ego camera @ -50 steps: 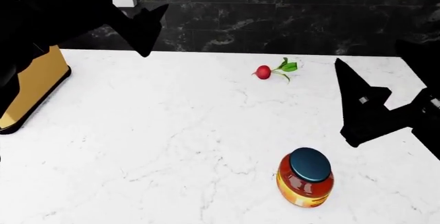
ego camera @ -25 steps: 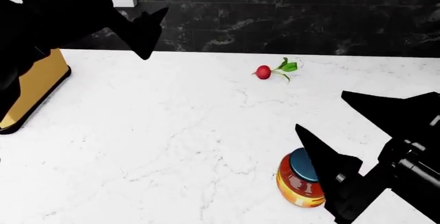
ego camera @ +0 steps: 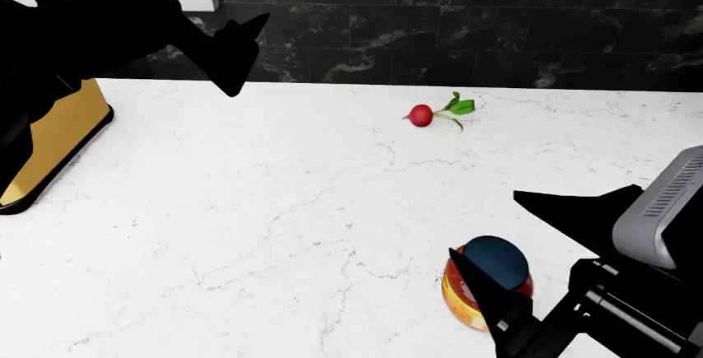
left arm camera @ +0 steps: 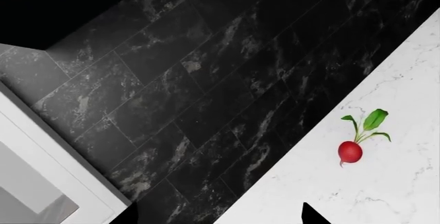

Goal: Pick the honey bottle and salsa from the counter and place them in the cabinets closest to them.

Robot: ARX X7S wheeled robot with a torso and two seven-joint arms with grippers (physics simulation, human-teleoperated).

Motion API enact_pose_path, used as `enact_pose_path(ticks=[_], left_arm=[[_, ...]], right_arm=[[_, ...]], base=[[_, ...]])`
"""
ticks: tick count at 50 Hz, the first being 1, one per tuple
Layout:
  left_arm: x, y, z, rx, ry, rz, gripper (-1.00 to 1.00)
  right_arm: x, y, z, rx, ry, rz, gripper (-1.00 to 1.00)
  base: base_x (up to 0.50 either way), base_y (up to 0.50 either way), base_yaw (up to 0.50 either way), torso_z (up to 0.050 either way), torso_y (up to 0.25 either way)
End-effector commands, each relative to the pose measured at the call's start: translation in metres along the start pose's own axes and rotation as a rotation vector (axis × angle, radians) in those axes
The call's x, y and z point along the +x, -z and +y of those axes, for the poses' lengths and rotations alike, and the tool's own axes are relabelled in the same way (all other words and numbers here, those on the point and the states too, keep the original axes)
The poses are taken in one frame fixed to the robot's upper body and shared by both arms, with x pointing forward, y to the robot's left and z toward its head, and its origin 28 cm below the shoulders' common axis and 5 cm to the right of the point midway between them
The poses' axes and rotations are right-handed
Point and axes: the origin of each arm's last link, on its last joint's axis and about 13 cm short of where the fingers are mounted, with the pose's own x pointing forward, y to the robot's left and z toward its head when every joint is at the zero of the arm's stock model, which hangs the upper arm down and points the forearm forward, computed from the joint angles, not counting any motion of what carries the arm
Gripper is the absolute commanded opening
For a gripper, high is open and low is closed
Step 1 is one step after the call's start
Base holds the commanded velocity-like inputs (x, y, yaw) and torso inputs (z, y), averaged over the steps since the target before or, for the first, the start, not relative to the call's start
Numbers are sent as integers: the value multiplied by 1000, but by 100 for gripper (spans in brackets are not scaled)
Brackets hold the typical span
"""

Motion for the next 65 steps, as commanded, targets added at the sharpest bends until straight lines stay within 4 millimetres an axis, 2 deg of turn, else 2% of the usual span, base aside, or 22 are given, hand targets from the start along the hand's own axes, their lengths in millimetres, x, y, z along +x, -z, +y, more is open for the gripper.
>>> enact_pose_path(ticks=[1,65], left_arm=[[0,0,0,-1,1,0,100],[1,3,-1,-3,4,7,100]], right_arm=[[1,8,1,-24,-2,52,100],[12,59,-7,32,43,199,100]], base=[[0,0,0,0,0],[0,0,0,0,0]])
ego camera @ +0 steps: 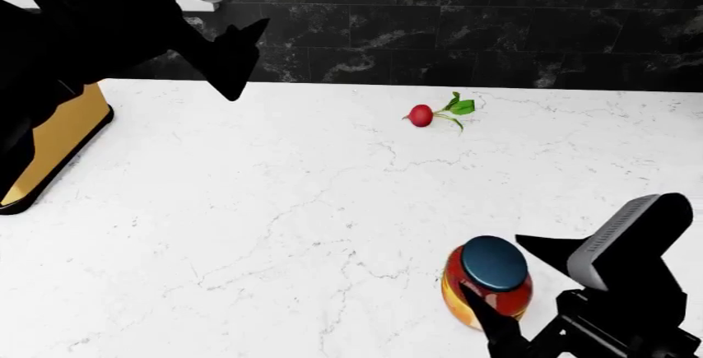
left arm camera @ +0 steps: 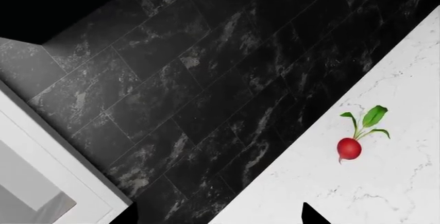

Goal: Pick the honey bottle and salsa from the counter and place them in the cabinets closest to them.

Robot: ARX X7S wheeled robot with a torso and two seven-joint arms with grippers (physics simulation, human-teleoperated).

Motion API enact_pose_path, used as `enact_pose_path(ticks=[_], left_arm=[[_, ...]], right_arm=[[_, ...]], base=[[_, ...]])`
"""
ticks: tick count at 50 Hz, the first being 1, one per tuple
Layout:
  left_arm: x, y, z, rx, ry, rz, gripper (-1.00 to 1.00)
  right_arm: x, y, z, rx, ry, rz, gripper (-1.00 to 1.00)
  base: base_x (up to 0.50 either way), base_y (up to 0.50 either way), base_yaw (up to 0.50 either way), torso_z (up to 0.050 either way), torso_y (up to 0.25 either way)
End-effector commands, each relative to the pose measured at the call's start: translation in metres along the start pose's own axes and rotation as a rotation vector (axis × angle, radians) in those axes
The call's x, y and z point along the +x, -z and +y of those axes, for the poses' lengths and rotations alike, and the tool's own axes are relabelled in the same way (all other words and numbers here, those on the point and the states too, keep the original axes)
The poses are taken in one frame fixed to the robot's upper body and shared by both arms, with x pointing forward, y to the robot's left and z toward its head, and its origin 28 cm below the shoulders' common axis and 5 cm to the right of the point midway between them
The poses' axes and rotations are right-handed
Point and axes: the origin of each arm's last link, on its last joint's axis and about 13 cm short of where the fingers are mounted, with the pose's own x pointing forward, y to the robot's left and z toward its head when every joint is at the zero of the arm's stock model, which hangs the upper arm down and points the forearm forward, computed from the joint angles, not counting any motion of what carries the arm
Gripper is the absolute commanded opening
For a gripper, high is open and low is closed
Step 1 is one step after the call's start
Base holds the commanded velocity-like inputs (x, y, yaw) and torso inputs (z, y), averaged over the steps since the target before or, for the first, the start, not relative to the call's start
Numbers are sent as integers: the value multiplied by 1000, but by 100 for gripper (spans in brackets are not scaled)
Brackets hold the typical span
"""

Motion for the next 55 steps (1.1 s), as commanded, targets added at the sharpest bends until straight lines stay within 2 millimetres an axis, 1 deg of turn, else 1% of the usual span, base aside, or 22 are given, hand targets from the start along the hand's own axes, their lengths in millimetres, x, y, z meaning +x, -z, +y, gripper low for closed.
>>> enact_pose_path(ticks=[1,14,15,22,28,41,48,55], left_arm=[[0,-1,0,1,1,-1,100],[0,-2,0,1,0,-1,100],[0,-2,0,1,0,-1,100],[0,-1,0,-1,-1,0,100],[0,0,0,-1,-1,1,100],[0,1,0,-2,-1,1,100],[0,0,0,-3,-3,0,100],[0,-1,0,-1,-1,-1,100]], right_arm=[[5,11,0,16,-1,38,100],[9,20,1,32,-15,67,100],[10,21,1,33,-16,69,-100],[7,20,1,36,-16,68,-100],[4,15,0,34,9,36,-100],[-12,-22,-3,-7,112,-143,-100],[-18,-35,-5,-14,158,-219,-100],[-29,-54,-8,-5,236,-356,-100]], base=[[0,0,0,0,0],[0,0,0,0,0],[0,0,0,0,0],[0,0,0,0,-3],[0,0,0,0,-2],[0,0,0,0,-1],[0,0,0,0,0],[0,0,0,0,0]])
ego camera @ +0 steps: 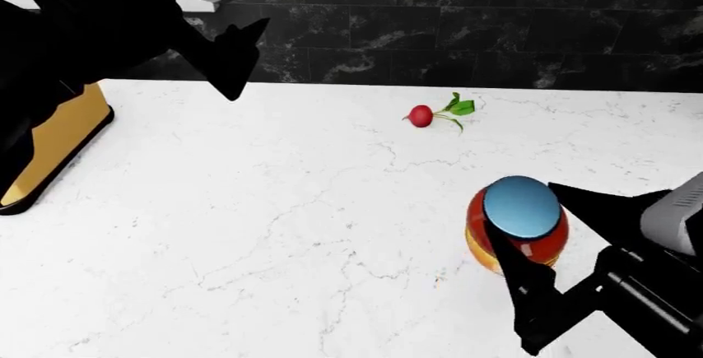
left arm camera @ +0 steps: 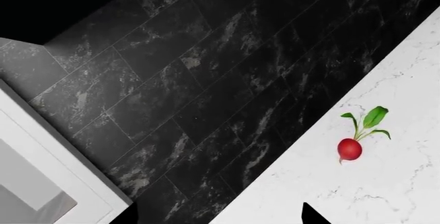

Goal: Pick the honey bottle and salsa from the counter and place them in the cabinets closest to them.

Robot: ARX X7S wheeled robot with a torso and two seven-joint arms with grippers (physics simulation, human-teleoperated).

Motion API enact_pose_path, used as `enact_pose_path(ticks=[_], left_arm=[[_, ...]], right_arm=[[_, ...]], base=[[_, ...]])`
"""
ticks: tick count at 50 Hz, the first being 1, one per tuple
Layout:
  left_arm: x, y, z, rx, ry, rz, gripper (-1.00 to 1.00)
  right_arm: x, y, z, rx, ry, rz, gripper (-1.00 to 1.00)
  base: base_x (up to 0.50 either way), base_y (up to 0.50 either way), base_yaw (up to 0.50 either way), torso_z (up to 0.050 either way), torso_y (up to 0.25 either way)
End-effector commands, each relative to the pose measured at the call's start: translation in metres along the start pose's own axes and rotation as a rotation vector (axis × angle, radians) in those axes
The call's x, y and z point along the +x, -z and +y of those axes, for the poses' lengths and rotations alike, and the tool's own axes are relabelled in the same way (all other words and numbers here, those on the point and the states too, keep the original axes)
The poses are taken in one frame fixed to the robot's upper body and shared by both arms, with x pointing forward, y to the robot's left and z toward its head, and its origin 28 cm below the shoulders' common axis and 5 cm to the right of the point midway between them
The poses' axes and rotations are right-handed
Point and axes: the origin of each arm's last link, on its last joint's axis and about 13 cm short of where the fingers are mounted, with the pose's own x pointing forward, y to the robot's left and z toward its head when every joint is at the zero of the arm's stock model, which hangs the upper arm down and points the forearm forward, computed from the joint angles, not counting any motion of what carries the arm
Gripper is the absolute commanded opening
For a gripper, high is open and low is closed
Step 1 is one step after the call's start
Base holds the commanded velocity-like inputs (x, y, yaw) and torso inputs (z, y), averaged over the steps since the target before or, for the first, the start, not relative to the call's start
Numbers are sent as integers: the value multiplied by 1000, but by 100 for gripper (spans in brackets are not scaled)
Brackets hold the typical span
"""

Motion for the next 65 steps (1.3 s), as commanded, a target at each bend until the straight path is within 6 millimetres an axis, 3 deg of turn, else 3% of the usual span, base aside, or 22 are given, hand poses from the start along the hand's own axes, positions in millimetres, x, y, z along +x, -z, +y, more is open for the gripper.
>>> enact_pose_path(ticks=[1,14,30,65], left_arm=[[0,-1,0,1,1,0,100],[0,-1,0,3,3,-3,100],[-1,1,-2,1,6,-2,100],[1,2,-2,-3,9,-6,100]], right_arm=[[-10,-30,-6,-18,117,-190,-100],[-26,-80,-3,-42,272,-491,-100],[-36,-119,1,-38,375,-692,-100],[16,-205,-2,-31,456,-865,-100]], base=[[0,0,0,0,0],[0,0,0,0,0],[0,0,0,0,0],[0,0,0,0,0]])
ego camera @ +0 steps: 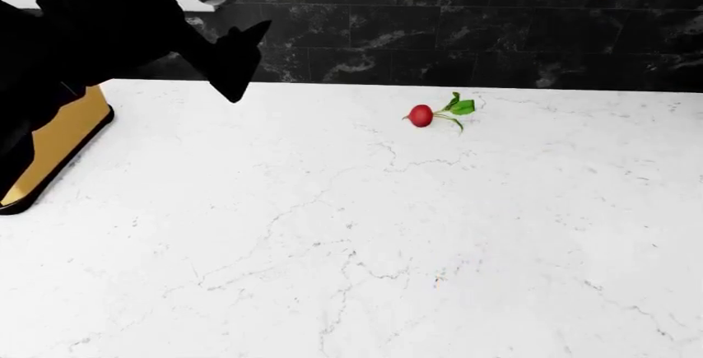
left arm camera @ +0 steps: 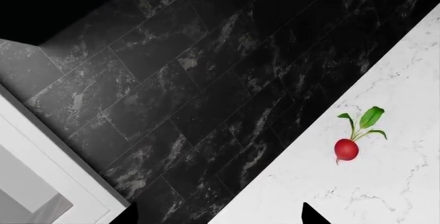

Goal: Pick the honey bottle and salsa from the counter and place them in the cabinets closest to them.

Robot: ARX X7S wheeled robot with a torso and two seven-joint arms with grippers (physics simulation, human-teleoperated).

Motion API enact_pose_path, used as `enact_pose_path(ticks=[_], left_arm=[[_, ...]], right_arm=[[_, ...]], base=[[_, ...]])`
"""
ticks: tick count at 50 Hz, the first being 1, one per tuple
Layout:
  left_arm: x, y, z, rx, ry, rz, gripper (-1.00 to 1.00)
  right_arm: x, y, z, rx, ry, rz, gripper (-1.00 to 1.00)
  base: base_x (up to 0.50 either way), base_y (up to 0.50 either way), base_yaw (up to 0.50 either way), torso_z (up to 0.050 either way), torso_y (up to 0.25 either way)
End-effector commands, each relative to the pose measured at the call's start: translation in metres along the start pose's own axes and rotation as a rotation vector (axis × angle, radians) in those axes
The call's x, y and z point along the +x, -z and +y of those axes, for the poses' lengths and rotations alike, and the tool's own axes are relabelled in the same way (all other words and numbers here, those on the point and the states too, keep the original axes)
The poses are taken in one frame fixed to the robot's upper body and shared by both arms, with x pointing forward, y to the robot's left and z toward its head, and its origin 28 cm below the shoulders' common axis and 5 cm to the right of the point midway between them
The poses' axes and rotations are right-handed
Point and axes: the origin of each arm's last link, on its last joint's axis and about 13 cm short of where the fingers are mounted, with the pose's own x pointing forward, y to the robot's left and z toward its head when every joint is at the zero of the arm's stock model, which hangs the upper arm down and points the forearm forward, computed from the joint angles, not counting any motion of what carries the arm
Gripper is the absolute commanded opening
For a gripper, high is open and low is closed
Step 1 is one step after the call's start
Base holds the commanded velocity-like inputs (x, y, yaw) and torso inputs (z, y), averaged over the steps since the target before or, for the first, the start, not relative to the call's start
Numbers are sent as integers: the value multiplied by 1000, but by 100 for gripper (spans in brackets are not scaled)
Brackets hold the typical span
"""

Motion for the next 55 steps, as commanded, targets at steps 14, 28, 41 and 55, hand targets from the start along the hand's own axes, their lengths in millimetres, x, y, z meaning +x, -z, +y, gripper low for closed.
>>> enact_pose_path(ticks=[14,28,41,55], left_arm=[[0,2,-1,-5,2,2,100],[3,1,-2,-9,11,-2,100],[3,5,-4,-14,18,3,100],[4,5,-4,-12,20,5,100]], right_arm=[[42,-16,24,-45,10,-42,-100],[67,-19,23,-37,-17,-65,-100],[104,-13,25,-53,-2,-63,-100],[139,-10,23,-46,43,-100,-100]], base=[[0,0,0,0,0],[1,0,0,0,0],[0,0,0,0,0],[0,0,0,0,0]])
